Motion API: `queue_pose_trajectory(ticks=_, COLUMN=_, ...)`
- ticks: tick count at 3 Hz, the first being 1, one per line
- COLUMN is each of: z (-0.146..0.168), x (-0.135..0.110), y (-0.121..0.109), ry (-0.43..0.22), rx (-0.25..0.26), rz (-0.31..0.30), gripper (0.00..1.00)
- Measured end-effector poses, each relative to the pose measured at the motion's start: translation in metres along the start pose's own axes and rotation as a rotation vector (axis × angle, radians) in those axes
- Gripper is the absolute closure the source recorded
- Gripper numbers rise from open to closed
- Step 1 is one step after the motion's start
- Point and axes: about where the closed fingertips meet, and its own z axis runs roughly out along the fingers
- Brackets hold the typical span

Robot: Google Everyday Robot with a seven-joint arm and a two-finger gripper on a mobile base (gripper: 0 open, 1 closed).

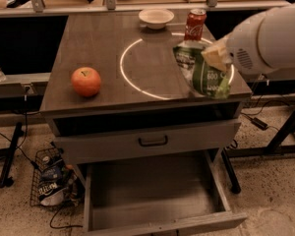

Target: Place green jalapeno chip bag into middle drawer

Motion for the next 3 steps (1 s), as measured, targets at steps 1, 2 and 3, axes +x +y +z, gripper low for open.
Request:
queue_pose_trajectory(ticks=1, z=-0.03, x=0.048, y=0.024, ry=0.086, rx=-0.059, rz=0.038, gripper=1.0)
queue_pose_trajectory(ticks=2, z=-0.047, x=0.112, y=0.064, ry=0.188, rx=-0.151, rz=0.085, gripper=1.0)
queue_pose_trajectory(ticks=3, z=-0.036, x=0.164, y=0.09, ry=0.246, rx=-0.212, rz=0.115, gripper=1.0)
